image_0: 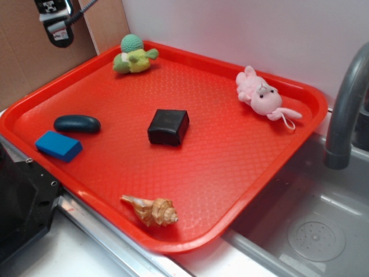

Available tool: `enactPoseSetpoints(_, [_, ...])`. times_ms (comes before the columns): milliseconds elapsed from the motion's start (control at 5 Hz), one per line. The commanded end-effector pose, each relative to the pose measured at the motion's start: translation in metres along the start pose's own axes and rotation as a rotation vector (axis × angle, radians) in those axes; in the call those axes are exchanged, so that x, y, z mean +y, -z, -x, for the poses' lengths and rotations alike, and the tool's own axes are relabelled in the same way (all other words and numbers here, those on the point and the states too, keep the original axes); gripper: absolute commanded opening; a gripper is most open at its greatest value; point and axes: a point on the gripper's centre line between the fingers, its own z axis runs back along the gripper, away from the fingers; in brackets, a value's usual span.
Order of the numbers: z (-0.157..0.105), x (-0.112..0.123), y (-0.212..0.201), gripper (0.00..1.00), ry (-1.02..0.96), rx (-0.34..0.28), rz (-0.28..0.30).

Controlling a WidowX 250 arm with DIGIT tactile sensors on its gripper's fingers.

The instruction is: Grab the green animal.

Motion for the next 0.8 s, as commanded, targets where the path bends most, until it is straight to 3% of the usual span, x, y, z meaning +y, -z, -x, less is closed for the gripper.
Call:
enactPoseSetpoints(0, [-0.036, 0.028, 0.023, 1.0, 0.025, 0.012, -0.17])
enactPoseSetpoints(200, [-0.04, 0.051, 0.038, 1.0, 0.14, -0.007, -0.158])
enactPoseSetpoints(400, [-0.043, 0.07, 0.055, 1.0, 0.153, 0.02, -0.175])
enactPoseSetpoints(600, [-0.05, 0.087, 0.07, 1.0, 0.296, -0.031, -0.139])
